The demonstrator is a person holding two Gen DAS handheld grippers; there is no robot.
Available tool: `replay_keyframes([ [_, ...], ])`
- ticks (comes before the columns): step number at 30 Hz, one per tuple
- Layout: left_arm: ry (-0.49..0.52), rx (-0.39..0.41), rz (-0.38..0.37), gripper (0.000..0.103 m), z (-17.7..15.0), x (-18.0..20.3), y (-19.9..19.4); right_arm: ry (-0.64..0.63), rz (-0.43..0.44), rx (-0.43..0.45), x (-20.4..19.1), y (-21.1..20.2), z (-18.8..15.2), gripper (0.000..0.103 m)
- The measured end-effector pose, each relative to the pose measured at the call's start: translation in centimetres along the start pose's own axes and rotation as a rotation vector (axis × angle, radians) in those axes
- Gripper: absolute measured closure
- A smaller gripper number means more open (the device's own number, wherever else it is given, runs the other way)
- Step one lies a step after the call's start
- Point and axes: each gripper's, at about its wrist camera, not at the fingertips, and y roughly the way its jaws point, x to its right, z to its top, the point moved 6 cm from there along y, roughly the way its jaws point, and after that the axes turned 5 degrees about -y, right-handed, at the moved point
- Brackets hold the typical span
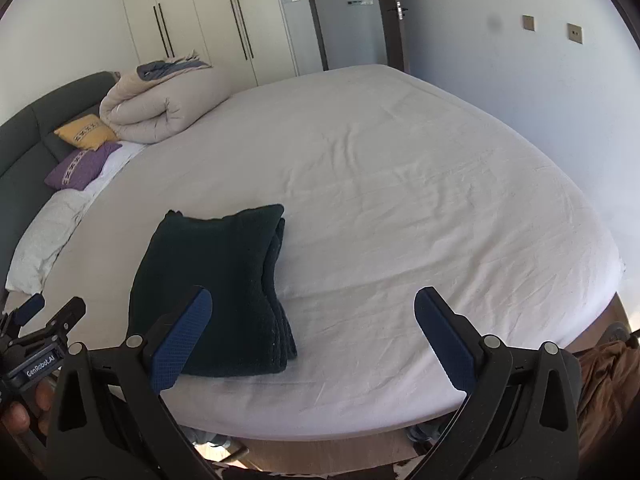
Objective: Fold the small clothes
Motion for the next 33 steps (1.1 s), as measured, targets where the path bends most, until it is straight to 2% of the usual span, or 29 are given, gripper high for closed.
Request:
replay_keyframes([
  [7,0.007,-0.047,0.003,0.000,-0.9,0.4,1.1,-0.081,0.025,-0.054,-2.5,1.3,-1.7,0.000],
  [14,-0.007,-0.092,0.005,0.000,-1.6,0.2,2.0,-0.057,0.017,-0.070,-2.5,1.2,-1.5,0.000],
  [33,-0.018,-0.121,-0.002,0.000,-2.0,0.1,2.6,-0.062,0.019,-0.082,-3.7,1.8,-1.6,0.000],
])
